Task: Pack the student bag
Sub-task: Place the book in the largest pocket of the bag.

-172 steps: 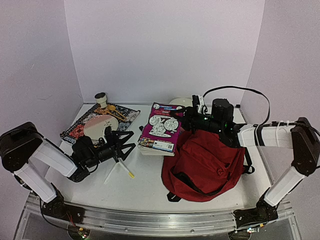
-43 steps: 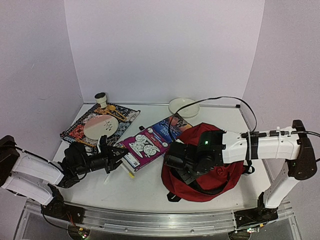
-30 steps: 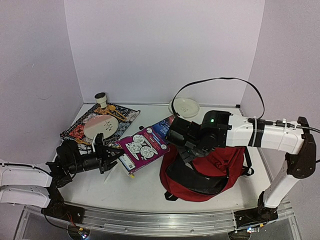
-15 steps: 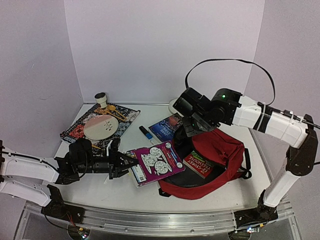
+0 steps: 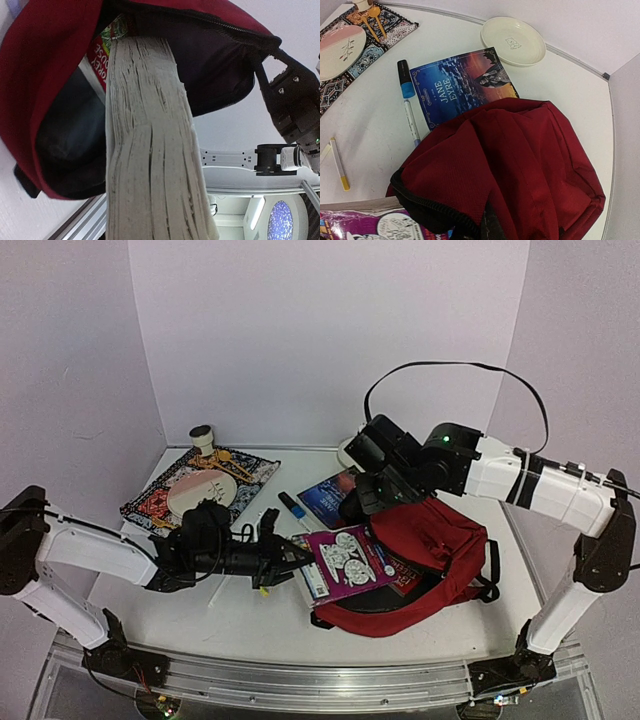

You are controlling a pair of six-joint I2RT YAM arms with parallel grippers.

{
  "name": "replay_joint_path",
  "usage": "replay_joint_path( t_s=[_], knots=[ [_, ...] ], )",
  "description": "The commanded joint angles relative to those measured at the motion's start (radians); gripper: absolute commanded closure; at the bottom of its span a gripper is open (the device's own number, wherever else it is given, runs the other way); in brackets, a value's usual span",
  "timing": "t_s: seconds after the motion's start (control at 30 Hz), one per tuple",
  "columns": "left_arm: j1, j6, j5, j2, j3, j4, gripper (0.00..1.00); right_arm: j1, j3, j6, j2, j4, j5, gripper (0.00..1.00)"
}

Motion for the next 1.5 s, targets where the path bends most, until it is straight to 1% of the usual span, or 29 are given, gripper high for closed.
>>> replay_joint_path(
  t_s=[0.0, 0.2, 0.57, 0.9, 1.1, 1.2, 1.33, 1.47],
  knots=[
    [-0.003, 0.009, -0.018, 0.086, 0.152, 0.16, 1.0, 0.0, -0.029, -0.007, -0.073, 0.075, -0.034, 1.0],
    [-0.006, -0.042, -0.032, 0.261, 0.254, 0.214, 1.0, 0.0, -0.072, -0.008, -0.12, 0.134, -0.09, 1.0],
    [-0.031, -0.091, -0.137, 0.482, 0.439, 0.27, 1.0, 0.0, -0.122, -0.007, -0.185, 0.179, -0.14, 1.0],
    [-0.072, -0.136, -0.284, 0.642, 0.574, 0.275, 1.0, -0.001, -0.127, -0.005, -0.174, 0.197, -0.161, 1.0],
    [-0.088, -0.126, -0.318, 0.715, 0.623, 0.267, 0.99, 0.0, -0.126, -0.011, -0.17, 0.197, -0.148, 1.0],
    [-0.104, -0.101, -0.351, 0.726, 0.639, 0.236, 0.9, -0.001, -0.122, -0.017, -0.166, 0.197, -0.149, 1.0],
    [-0.115, -0.018, -0.397, 0.735, 0.679, 0.124, 0.81, 0.0, -0.122, -0.019, -0.164, 0.197, -0.15, 1.0],
    [-0.121, 0.057, -0.446, 0.73, 0.699, 0.032, 0.67, -0.001, -0.122, -0.025, -0.164, 0.197, -0.155, 1.0]
  ],
)
